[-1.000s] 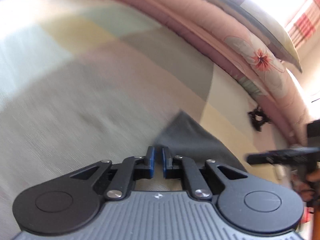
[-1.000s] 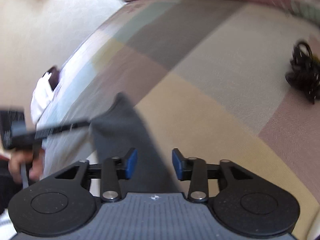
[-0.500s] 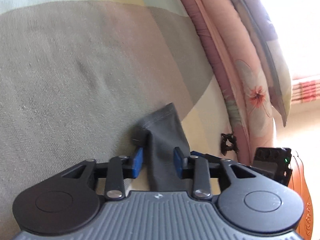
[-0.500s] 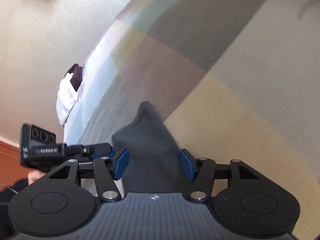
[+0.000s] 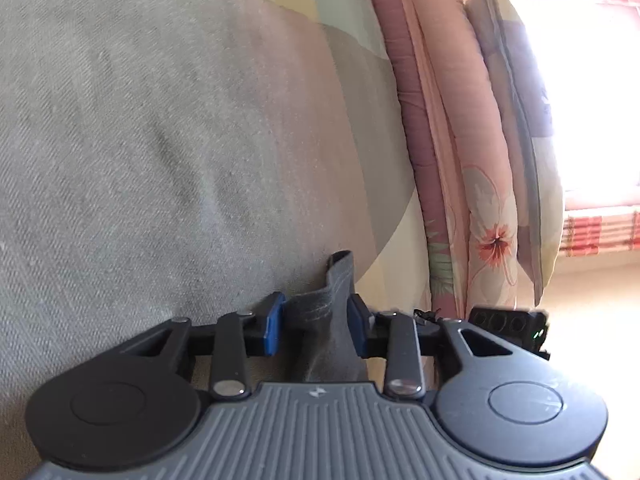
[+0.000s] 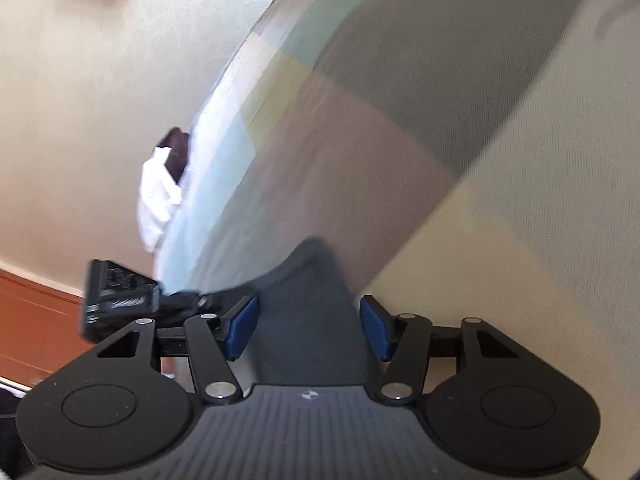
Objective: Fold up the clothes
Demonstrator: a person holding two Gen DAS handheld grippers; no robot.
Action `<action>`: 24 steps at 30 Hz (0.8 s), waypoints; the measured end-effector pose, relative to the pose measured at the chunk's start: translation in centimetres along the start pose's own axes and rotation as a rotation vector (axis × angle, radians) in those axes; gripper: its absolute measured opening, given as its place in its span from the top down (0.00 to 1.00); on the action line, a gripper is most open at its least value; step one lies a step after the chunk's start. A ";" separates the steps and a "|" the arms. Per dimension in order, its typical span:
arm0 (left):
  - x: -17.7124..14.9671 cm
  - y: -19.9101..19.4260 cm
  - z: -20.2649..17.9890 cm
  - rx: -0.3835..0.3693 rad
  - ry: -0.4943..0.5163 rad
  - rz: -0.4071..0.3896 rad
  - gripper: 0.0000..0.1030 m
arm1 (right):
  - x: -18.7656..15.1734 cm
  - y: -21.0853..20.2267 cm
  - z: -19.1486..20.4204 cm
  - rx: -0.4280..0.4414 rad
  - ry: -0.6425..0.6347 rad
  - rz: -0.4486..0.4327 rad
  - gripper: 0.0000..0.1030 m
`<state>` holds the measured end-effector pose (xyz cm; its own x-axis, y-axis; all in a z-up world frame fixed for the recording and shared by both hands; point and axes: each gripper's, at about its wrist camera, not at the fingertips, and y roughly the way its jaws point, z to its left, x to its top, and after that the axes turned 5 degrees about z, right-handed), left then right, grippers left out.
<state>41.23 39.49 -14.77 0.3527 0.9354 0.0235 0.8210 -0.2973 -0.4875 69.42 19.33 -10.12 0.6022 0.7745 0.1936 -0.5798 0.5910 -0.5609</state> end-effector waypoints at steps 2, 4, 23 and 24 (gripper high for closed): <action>-0.2 0.3 -0.1 0.018 0.018 0.000 0.77 | -0.5 0.1 -0.5 0.012 0.013 -0.021 0.48; -0.2 0.7 -0.3 0.049 0.054 -0.008 0.90 | -0.3 0.4 -0.7 -0.032 0.026 -0.034 0.84; -0.7 -1.4 -7.6 0.391 0.645 -0.091 0.81 | -6.7 -2.4 8.2 -0.554 -0.249 -0.219 0.54; -1.1 -1.5 -8.0 0.386 0.688 -0.089 0.80 | -7.4 -2.5 8.5 -0.578 -0.258 -0.212 0.52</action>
<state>43.19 37.41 -7.05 0.5943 0.5872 0.5495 0.6902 -0.0216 -0.7233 61.74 14.04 -3.34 0.4786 0.7264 0.4932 -0.0326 0.5760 -0.8168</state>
